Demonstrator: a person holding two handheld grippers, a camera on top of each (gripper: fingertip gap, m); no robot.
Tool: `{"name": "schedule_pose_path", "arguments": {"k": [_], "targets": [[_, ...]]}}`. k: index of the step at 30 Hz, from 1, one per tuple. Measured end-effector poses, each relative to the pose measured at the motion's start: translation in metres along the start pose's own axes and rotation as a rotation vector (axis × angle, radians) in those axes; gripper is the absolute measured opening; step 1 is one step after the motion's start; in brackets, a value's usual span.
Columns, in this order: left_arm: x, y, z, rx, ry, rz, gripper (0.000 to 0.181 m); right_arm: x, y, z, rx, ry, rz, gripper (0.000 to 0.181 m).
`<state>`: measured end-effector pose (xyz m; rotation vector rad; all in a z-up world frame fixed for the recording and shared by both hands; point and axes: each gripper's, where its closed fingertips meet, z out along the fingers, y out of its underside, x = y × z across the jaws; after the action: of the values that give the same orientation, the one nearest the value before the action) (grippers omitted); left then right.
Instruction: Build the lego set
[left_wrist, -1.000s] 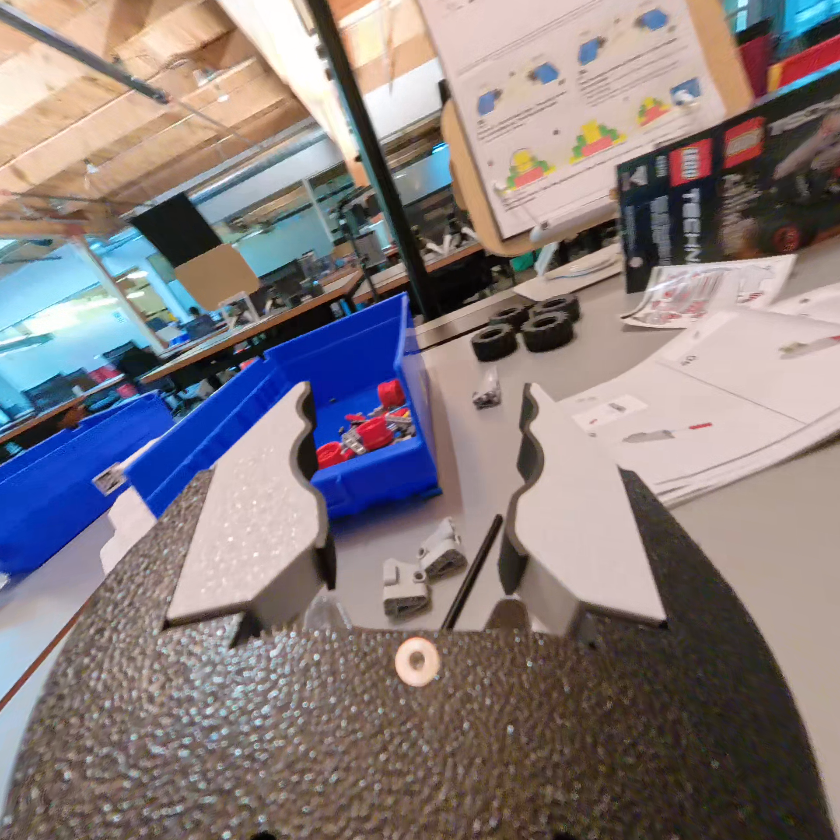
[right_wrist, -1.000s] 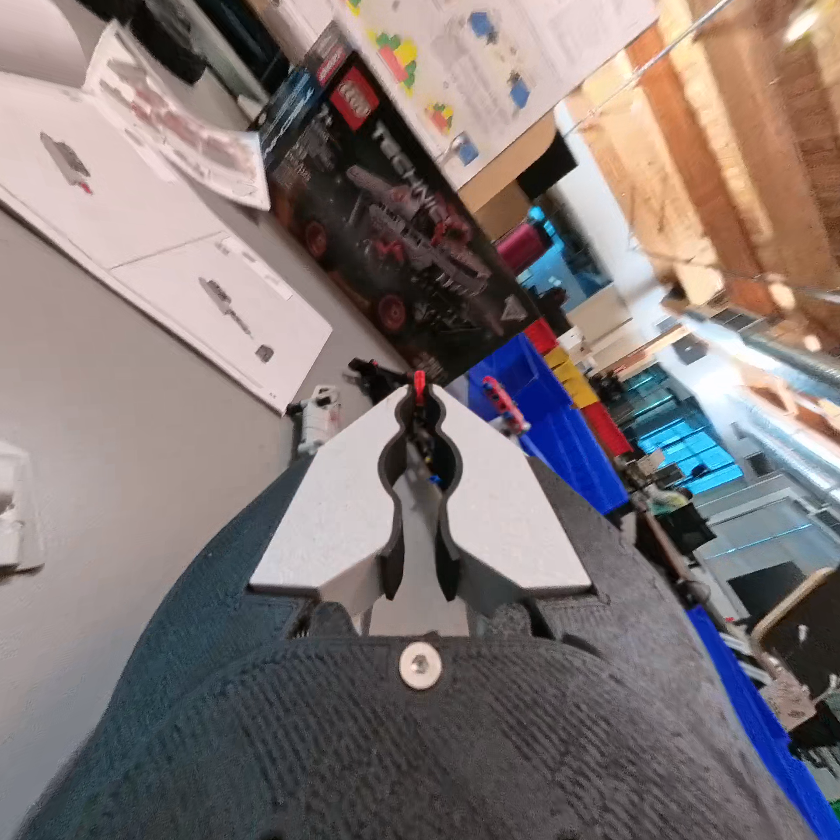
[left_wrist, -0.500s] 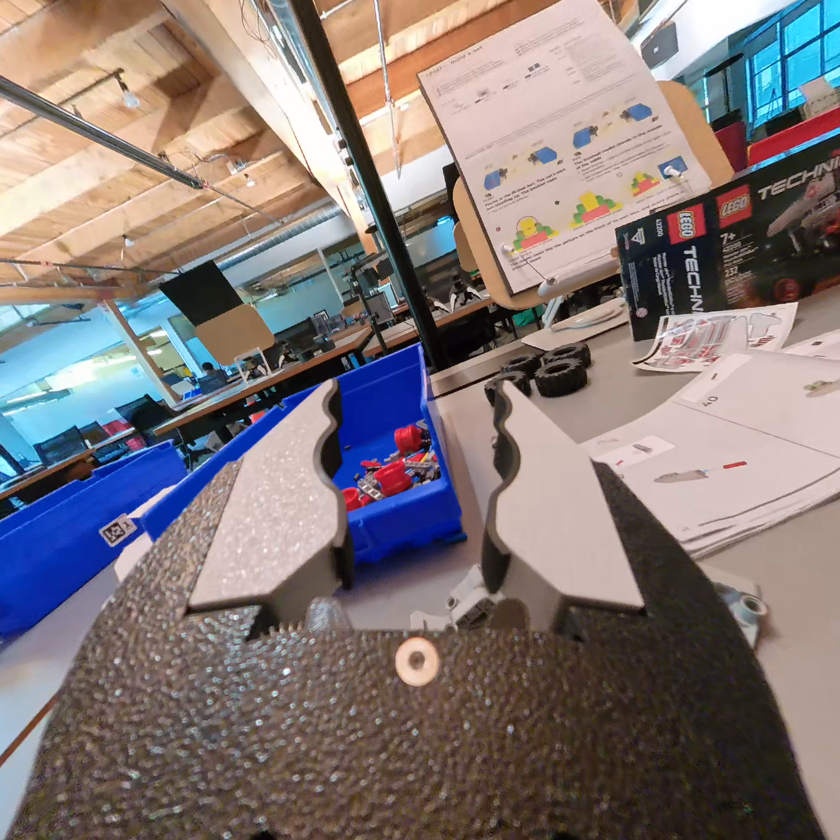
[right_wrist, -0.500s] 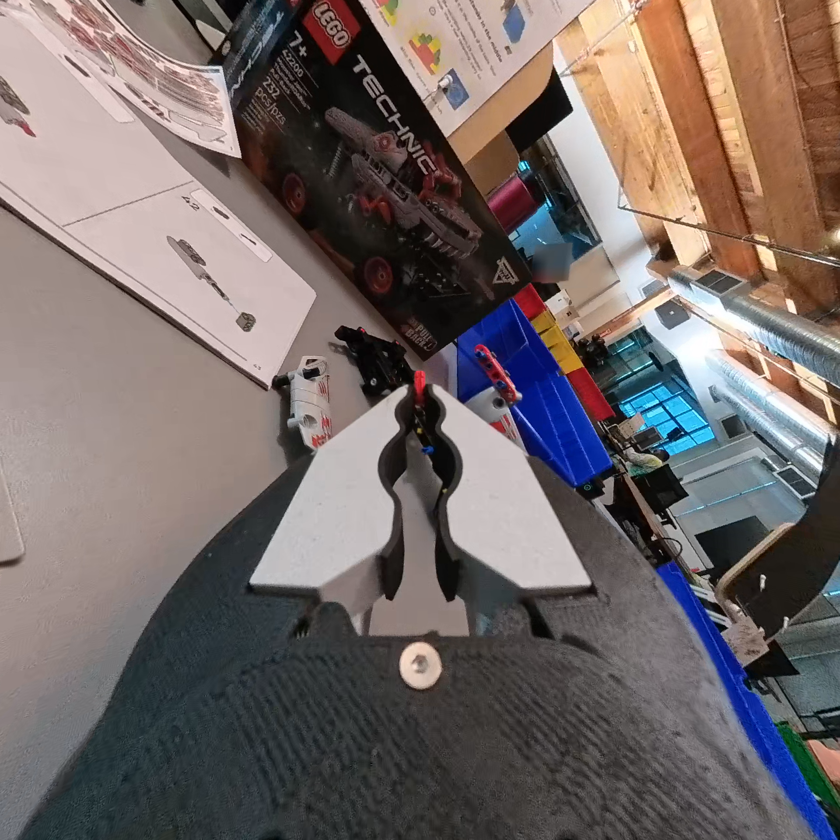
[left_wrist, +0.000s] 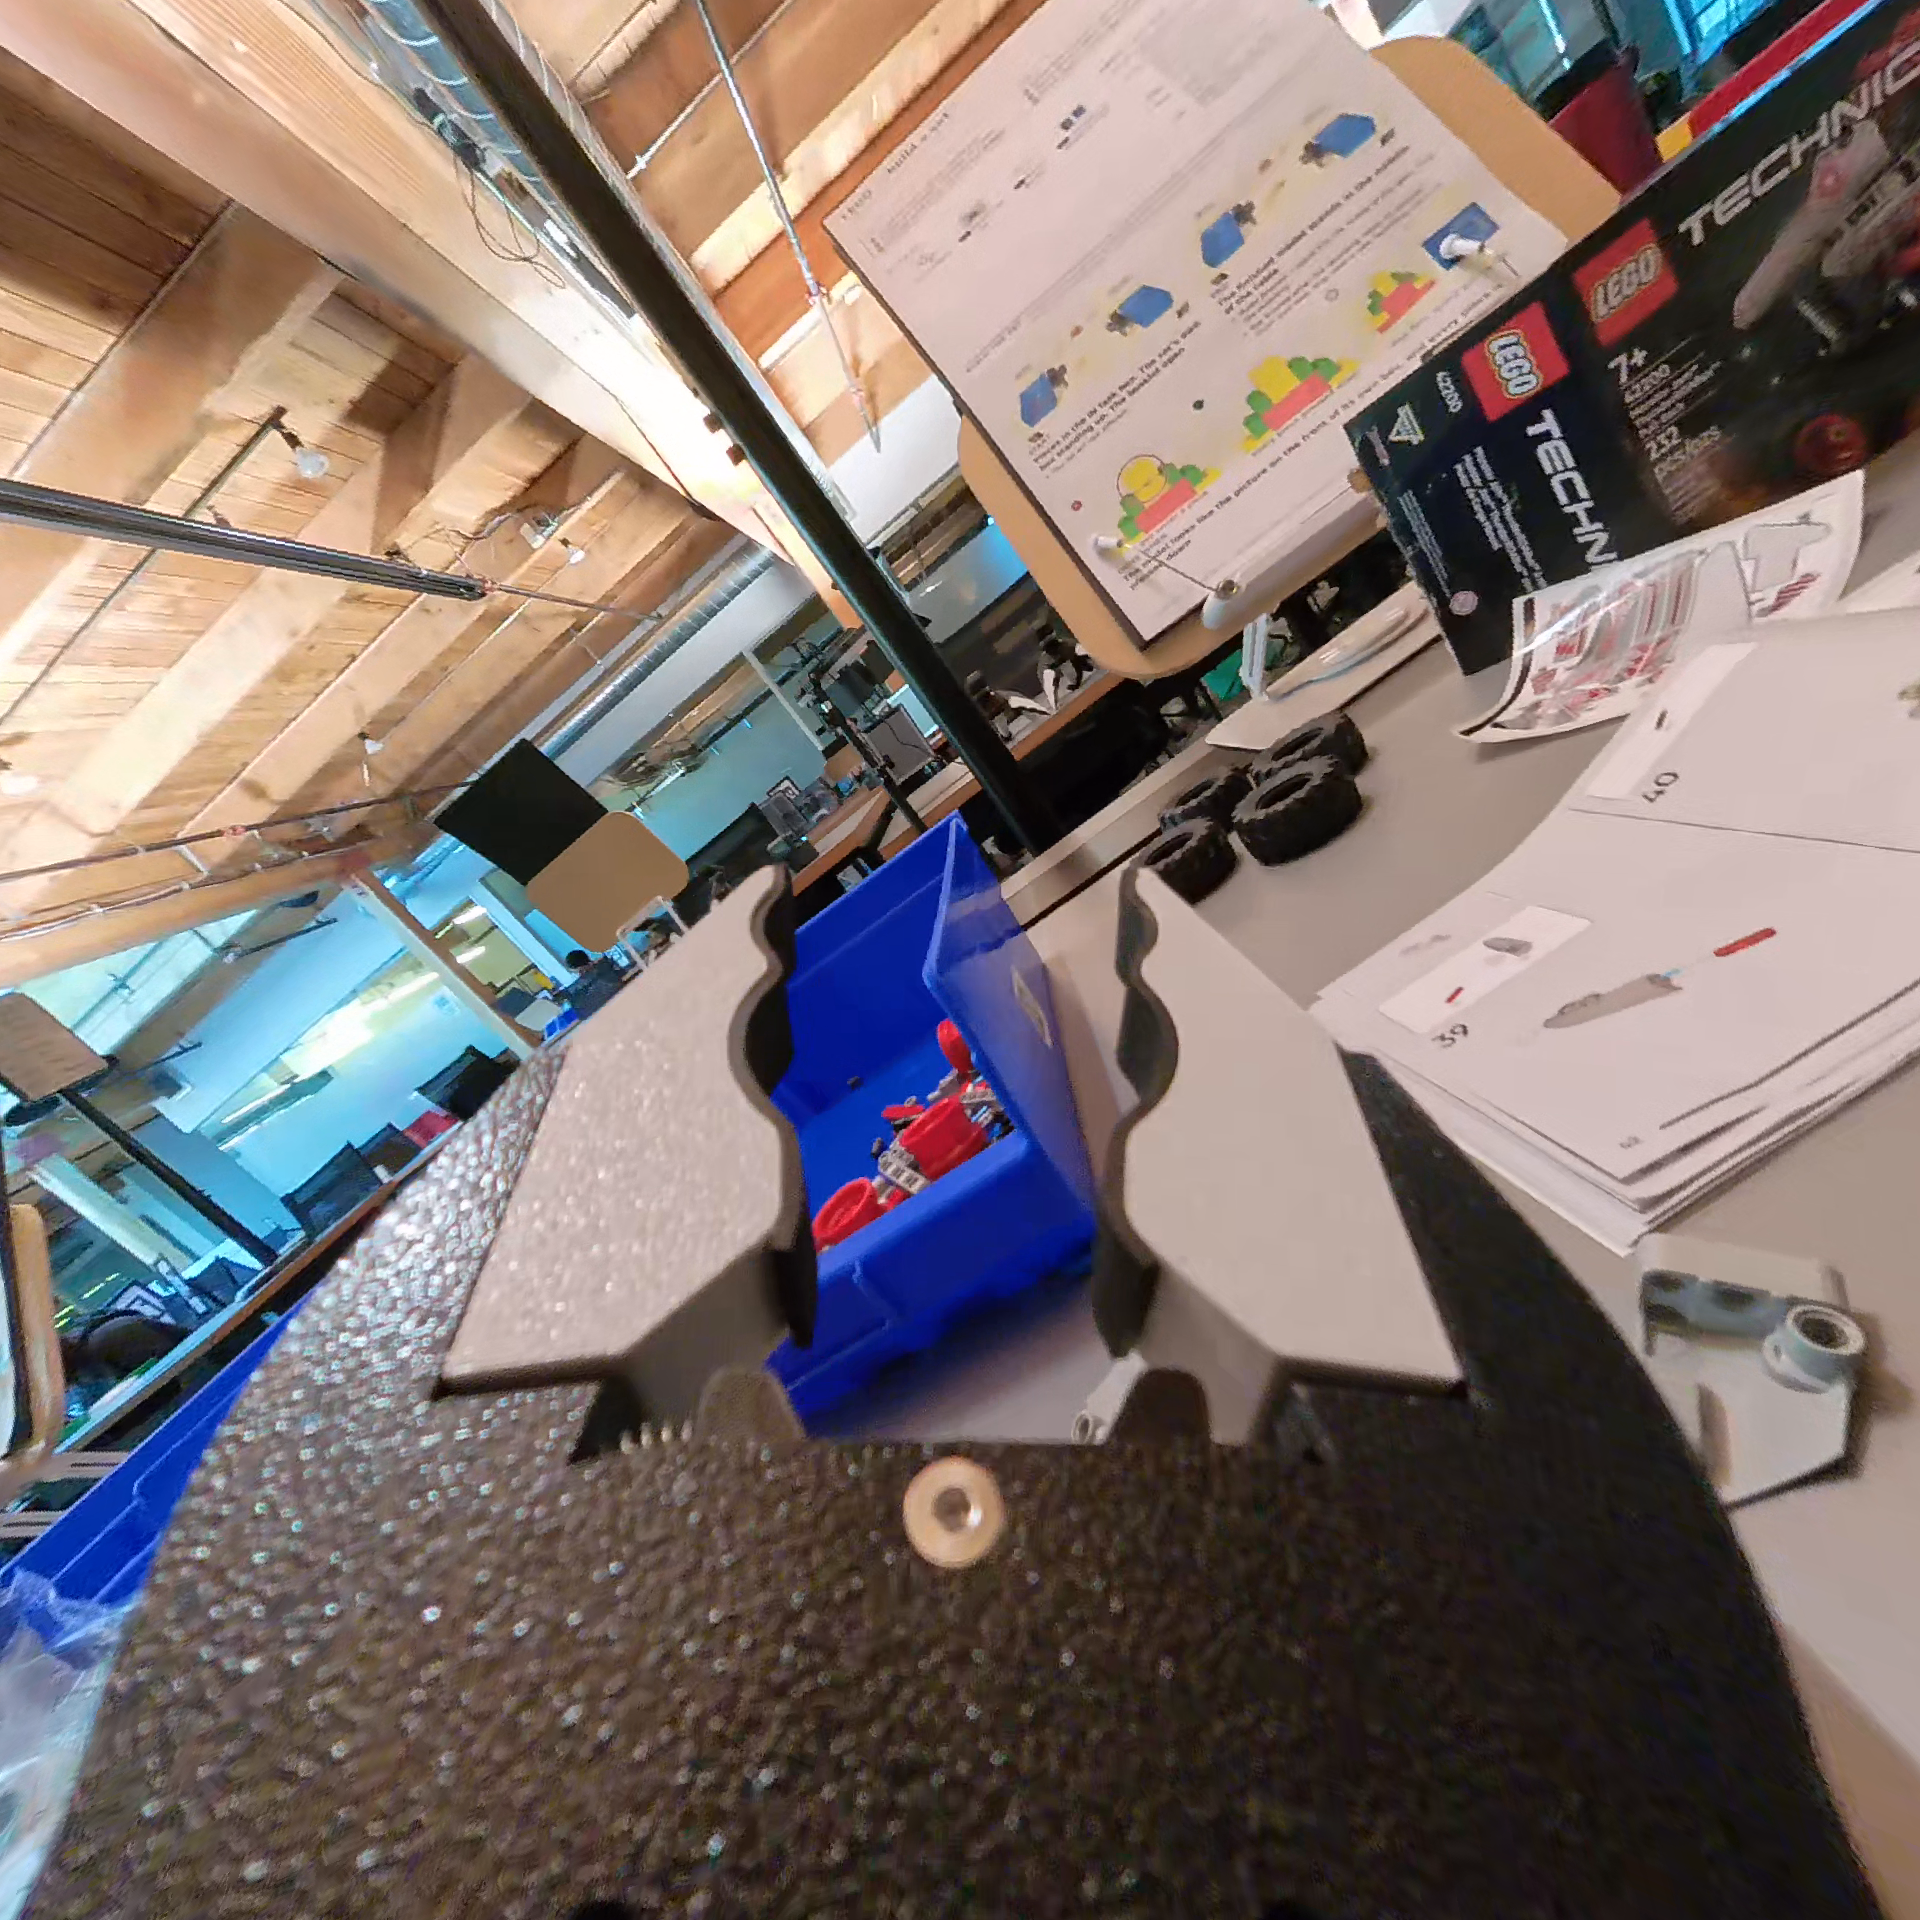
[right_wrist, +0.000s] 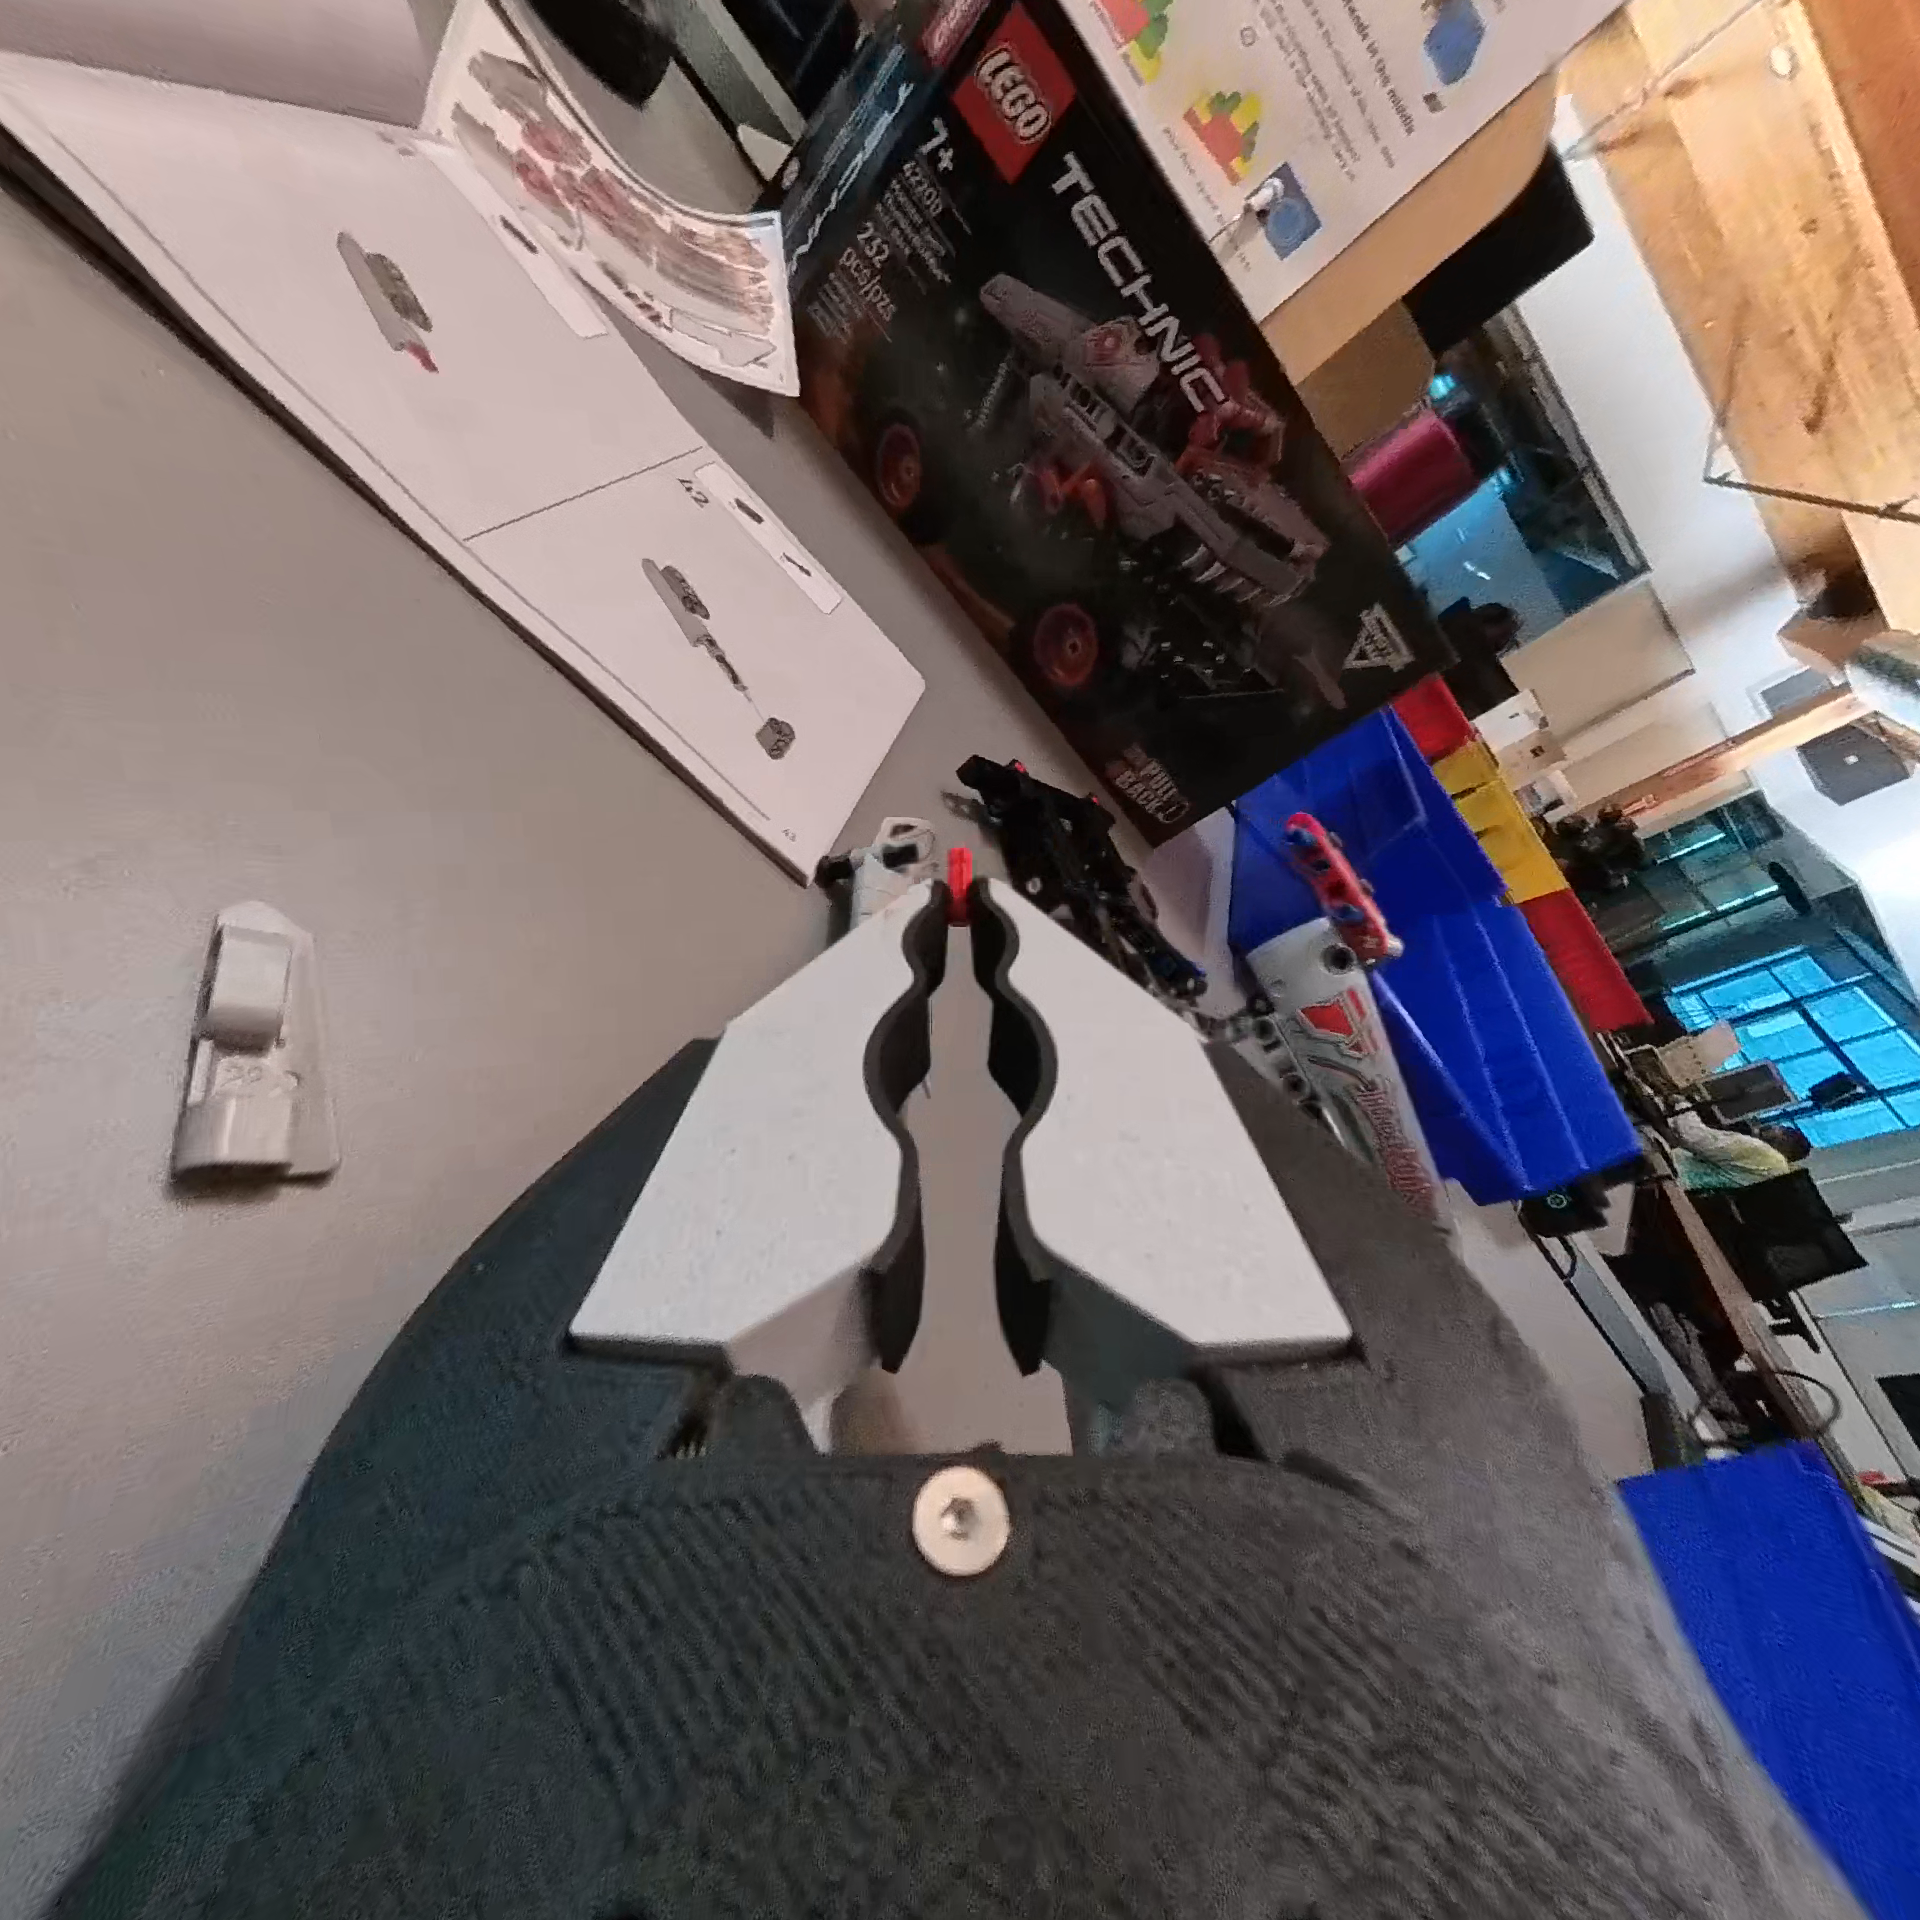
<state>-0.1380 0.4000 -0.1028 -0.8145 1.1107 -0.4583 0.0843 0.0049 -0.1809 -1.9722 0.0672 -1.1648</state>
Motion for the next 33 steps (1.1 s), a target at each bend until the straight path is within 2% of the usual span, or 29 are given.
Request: {"name": "schedule_pose_path", "arguments": {"k": [3,7,11,13,15,16,18,19,23,26,28,30,33], "targets": [[-0.007,-0.001,-0.003,0.007,-0.03,-0.018,0.059,-0.003,0.0,0.002,-0.008,-0.012,-0.012,0.003],[-0.013,-0.006,-0.007,0.055,-0.02,-0.107,0.058,0.009,-0.003,-0.001,0.007,0.054,0.011,0.003],[-0.002,-0.022,-0.013,0.132,0.069,-0.173,0.056,0.01,-0.038,-0.016,0.167,0.125,-0.068,0.002],[0.026,-0.036,-0.017,0.127,0.256,-0.227,0.05,-0.023,-0.058,-0.017,0.177,-0.021,-0.041,0.002],[0.059,-0.048,-0.025,0.091,0.47,-0.276,0.049,-0.057,-0.091,-0.021,0.21,-0.174,-0.039,0.002],[0.08,-0.054,-0.034,0.078,0.621,-0.299,0.048,-0.074,-0.107,-0.022,0.208,-0.272,-0.021,0.002],[0.112,-0.065,-0.065,0.041,0.945,-0.321,0.028,-0.111,-0.134,-0.03,0.21,-0.501,0.019,0.002],[0.121,-0.067,-0.082,0.002,1.083,-0.325,0.023,-0.121,-0.146,-0.032,0.222,-0.562,0.049,0.002],[0.147,-0.063,-0.115,-0.27,1.329,-0.393,0.039,-0.156,-0.16,-0.03,0.188,-0.799,0.163,0.003],[0.176,-0.047,-0.122,-0.41,1.319,-0.322,0.048,-0.175,-0.152,-0.024,0.126,-0.923,0.188,0.003],[0.183,-0.029,-0.119,-0.479,1.251,-0.247,0.045,-0.183,-0.141,-0.021,0.058,-0.983,0.174,0.003],[0.184,-0.017,-0.121,-0.549,1.247,-0.233,0.037,-0.182,-0.139,-0.02,0.06,-1.013,0.18,0.003],[0.184,-0.017,-0.125,-0.558,1.262,-0.291,0.03,-0.177,-0.139,-0.015,0.072,-1.028,0.23,0.003]]}}
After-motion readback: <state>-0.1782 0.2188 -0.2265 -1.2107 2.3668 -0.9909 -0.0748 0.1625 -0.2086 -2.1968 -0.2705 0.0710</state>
